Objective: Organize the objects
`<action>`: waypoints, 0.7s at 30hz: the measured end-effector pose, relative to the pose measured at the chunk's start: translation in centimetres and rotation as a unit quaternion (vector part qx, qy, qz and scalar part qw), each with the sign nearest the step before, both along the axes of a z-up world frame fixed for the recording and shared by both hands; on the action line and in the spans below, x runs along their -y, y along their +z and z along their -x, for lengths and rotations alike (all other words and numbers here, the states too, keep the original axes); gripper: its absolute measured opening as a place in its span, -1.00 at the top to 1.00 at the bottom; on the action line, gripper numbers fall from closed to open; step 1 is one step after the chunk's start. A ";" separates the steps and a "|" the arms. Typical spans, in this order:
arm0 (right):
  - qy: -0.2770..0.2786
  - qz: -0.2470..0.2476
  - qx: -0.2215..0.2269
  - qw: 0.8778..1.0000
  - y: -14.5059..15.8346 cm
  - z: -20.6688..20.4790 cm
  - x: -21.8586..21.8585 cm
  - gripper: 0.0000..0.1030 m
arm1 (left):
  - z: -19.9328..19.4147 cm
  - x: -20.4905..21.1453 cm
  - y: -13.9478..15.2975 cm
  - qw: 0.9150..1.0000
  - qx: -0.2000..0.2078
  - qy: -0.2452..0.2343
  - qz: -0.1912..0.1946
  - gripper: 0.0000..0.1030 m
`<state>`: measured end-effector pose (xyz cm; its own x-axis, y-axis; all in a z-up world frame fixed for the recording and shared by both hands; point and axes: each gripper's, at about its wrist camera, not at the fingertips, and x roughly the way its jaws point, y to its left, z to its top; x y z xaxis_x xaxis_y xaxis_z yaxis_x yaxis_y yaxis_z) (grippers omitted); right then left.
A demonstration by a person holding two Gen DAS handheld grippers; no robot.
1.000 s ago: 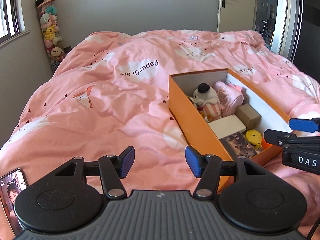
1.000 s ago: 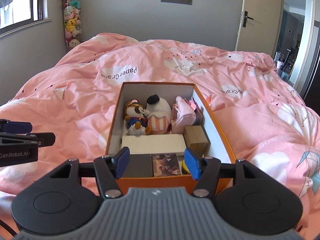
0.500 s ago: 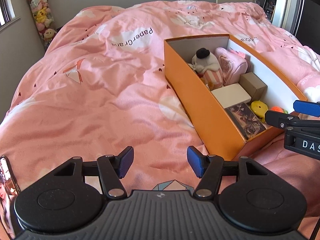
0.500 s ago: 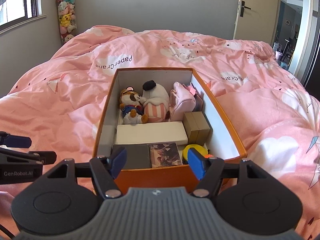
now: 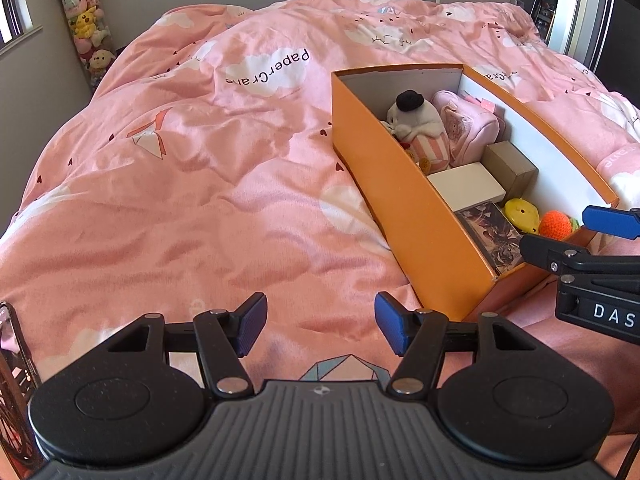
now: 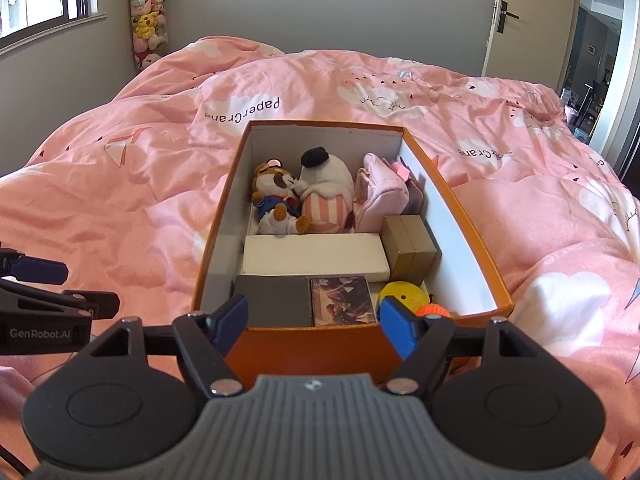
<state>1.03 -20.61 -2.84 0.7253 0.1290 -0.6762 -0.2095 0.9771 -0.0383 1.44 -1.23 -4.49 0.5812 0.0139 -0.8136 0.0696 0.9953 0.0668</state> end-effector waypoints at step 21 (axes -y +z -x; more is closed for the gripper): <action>0.007 0.004 -0.004 1.000 -0.1 0.1 -0.1 -0.53 | 0.1 0.3 0.2 1.000 0.003 0.000 -0.002 -0.41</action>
<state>0.92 -20.53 -2.92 0.7186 0.1334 -0.6825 -0.2230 0.9738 -0.0444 1.30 -1.52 -4.30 0.5866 0.0171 -0.8097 0.0687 0.9951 0.0708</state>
